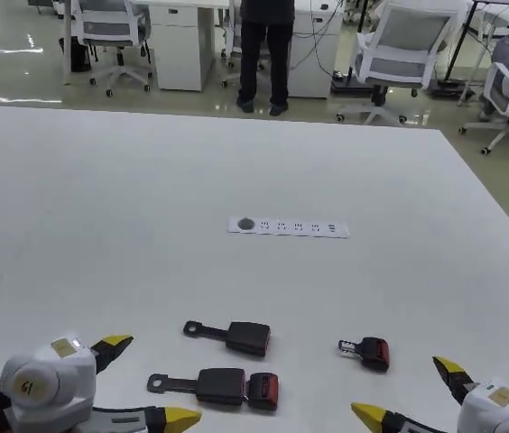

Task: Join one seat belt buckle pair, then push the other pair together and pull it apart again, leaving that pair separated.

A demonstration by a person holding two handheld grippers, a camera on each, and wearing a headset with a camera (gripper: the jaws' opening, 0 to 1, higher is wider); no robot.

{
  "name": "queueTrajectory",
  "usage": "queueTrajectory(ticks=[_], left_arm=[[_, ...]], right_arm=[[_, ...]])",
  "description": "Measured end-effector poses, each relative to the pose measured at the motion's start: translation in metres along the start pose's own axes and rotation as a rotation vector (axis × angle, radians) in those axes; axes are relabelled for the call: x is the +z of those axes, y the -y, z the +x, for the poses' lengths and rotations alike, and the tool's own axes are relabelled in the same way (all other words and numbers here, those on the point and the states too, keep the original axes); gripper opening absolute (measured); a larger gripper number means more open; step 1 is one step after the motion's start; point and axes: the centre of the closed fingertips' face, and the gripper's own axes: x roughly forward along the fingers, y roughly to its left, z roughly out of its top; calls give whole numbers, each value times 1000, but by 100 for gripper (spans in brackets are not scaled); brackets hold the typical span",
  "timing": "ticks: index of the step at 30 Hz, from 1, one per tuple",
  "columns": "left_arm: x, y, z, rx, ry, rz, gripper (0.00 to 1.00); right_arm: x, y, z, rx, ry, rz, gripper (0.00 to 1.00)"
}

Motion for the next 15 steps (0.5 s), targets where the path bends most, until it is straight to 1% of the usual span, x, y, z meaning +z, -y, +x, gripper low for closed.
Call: queueTrajectory(ticks=[3,5,8,10,11,15], left_arm=[[-1,-1,-4,13,15,-22,100],[-1,3,-6,18,19,-29,100],[-1,5,-12,23,21,-22,100],[-3,4,-15,26,16,-16,100],[-4,4,-16,28,16,-15,100],[-7,-1,-22,39,9,-17,100]], right_arm=[[-2,0,-7,-5,-1,-3,94],[-5,-2,-12,-8,-2,-12,95],[-7,-6,-19,-8,-3,-17,95],[-9,-7,-22,-6,-2,-28,95],[-10,-8,-24,-3,-10,-38,95],[-13,-13,-29,2,-18,-61,94]])
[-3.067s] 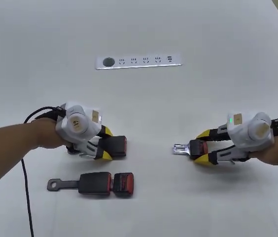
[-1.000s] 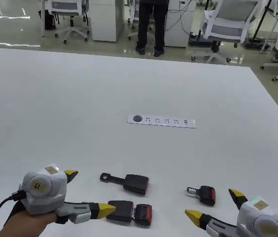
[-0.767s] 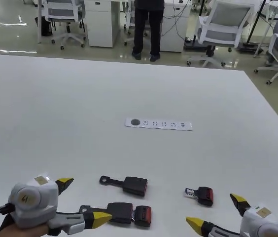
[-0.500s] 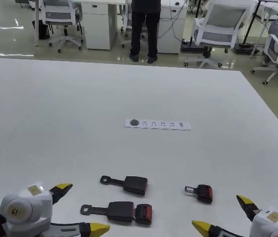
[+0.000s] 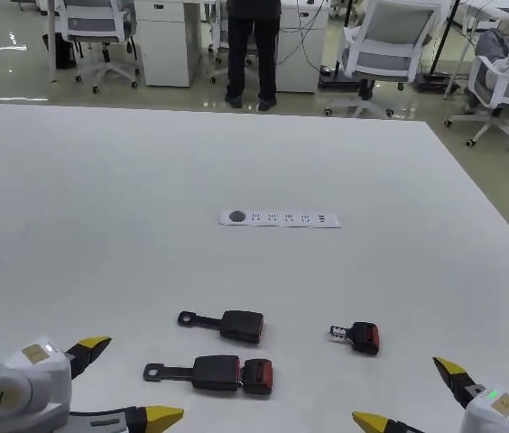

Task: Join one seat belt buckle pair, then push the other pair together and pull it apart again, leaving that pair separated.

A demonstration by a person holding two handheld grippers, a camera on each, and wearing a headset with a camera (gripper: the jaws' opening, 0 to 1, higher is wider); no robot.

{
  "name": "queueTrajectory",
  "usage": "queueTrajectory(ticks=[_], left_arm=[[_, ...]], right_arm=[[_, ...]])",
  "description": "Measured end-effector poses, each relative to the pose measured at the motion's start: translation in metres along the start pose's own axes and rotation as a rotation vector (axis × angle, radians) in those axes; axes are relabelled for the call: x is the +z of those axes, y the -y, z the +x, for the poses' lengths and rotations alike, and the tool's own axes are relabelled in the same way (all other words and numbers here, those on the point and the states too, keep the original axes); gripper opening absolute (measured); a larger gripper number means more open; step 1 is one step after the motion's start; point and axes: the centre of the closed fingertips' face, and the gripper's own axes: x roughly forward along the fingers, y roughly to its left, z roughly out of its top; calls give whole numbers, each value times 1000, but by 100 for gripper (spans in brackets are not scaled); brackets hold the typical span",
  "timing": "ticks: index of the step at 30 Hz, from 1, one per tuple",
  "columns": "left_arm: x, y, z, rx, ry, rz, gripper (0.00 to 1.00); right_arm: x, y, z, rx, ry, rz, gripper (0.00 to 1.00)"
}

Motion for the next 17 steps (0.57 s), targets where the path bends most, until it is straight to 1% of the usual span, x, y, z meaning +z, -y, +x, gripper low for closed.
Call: queueTrajectory(ticks=[3,5,7,8,11,12,14,15,17], left_arm=[[1,-4,-4,11,14,-8,100],[0,-5,-5,20,14,-8,100],[-3,-6,-7,24,10,-6,100],[-5,-6,-8,24,4,6,100],[-7,-5,-9,26,-8,13,100],[-7,-5,-10,28,-8,13,100],[-9,-9,-11,36,-10,18,100],[-10,-10,-11,42,-18,32,100],[-11,-8,-11,43,-28,45,100]], right_arm=[[-1,-1,-2,-1,-6,-18,95],[-1,-2,-4,-6,-11,-32,94],[0,-2,-5,-6,-9,-35,94],[0,-2,-4,-6,-8,-39,94],[2,-1,-5,-10,-9,-43,94],[1,0,-4,-11,-9,-42,95],[1,0,-4,-13,-11,-46,95],[0,0,-4,-14,-14,-51,94],[-4,-1,-4,-9,-28,-70,94]])
